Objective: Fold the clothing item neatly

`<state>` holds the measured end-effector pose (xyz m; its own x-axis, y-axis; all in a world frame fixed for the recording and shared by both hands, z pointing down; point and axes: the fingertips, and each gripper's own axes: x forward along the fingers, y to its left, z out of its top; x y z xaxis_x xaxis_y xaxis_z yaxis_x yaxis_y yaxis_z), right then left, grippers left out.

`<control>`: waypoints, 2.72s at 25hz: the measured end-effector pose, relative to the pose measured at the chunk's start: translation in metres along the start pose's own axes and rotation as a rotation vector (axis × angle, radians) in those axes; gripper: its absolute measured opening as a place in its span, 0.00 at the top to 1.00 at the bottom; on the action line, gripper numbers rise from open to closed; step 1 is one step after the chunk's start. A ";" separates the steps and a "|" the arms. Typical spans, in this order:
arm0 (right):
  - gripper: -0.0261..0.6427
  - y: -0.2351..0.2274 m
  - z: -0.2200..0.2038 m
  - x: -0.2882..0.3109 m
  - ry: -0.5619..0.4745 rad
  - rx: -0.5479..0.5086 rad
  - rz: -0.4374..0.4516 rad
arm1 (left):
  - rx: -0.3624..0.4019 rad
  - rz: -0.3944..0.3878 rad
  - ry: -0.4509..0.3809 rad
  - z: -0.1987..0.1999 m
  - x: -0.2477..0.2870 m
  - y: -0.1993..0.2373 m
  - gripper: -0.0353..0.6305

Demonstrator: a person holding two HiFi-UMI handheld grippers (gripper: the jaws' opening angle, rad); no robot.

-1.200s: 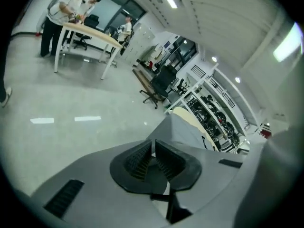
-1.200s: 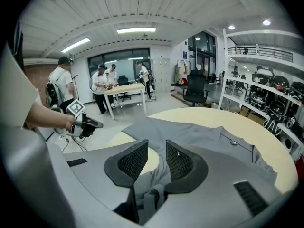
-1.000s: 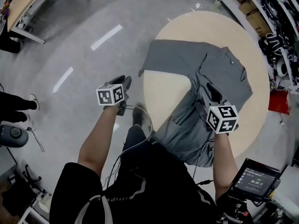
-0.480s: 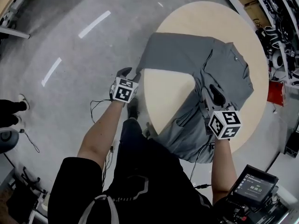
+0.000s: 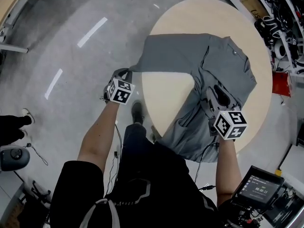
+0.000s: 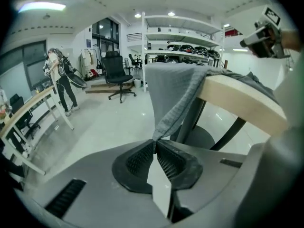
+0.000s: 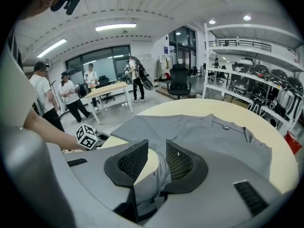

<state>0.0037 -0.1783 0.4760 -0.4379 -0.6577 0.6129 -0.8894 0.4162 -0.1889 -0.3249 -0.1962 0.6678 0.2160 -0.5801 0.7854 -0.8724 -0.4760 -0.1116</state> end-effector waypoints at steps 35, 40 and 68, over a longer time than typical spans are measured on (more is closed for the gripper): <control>0.81 -0.071 -0.052 -0.041 -0.038 -0.021 0.018 | 0.412 0.325 -0.316 0.230 -0.042 -0.003 0.91; 0.81 -0.123 -0.051 -0.064 -0.038 0.029 -0.013 | 0.495 0.246 -0.305 0.287 -0.002 -0.084 0.91; 0.81 0.028 -0.005 0.004 0.002 -0.182 0.152 | 0.575 0.244 -0.222 0.136 -0.050 -0.095 0.80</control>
<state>-0.0224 -0.1662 0.4770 -0.5644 -0.5782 0.5892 -0.7753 0.6163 -0.1379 -0.1930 -0.2115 0.5564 0.1808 -0.8092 0.5590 -0.5477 -0.5549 -0.6262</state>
